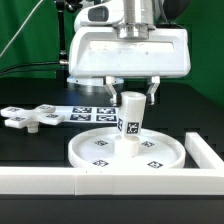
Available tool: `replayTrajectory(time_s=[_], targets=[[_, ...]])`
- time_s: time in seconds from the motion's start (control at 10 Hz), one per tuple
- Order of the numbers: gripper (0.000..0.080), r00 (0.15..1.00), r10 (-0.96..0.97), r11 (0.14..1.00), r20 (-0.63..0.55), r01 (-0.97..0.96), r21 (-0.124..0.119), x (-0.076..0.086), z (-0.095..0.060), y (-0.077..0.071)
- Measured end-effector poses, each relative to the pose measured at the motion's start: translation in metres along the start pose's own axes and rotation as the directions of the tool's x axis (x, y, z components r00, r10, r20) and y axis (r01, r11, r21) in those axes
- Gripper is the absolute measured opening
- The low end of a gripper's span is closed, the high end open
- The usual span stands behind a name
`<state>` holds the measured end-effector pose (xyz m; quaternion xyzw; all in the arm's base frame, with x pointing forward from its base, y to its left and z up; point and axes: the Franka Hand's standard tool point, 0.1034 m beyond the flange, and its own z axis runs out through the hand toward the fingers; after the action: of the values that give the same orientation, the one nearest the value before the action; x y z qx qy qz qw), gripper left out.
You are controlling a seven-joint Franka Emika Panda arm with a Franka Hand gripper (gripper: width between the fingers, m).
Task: Assemble round table
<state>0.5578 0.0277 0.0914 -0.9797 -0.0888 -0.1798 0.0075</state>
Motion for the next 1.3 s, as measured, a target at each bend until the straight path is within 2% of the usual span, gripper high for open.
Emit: replayTrajectory(time_s=[0.1, 0.2, 0.3, 0.7, 1.0, 1.3], targets=[[0.0484, 1.000, 0.000, 1.000, 0.000, 0.000, 0.000, 0.000, 0.000, 0.000], [0.0594, 1.000, -0.005, 1.000, 0.000, 0.005, -0.001, 0.001, -0.001, 0.000], [0.0638, 1.000, -0.010, 1.000, -0.007, 0.010, -0.003, 0.003, -0.004, 0.002], [0.0649, 1.000, -0.009, 1.000, 0.016, 0.009, 0.003, 0.016, -0.029, 0.006], [0.0649, 1.000, -0.009, 1.000, 0.018, 0.009, 0.003, 0.014, -0.026, 0.006], [0.0649, 0.997, 0.013, 1.000, 0.073, -0.014, 0.016, 0.007, -0.022, 0.004]])
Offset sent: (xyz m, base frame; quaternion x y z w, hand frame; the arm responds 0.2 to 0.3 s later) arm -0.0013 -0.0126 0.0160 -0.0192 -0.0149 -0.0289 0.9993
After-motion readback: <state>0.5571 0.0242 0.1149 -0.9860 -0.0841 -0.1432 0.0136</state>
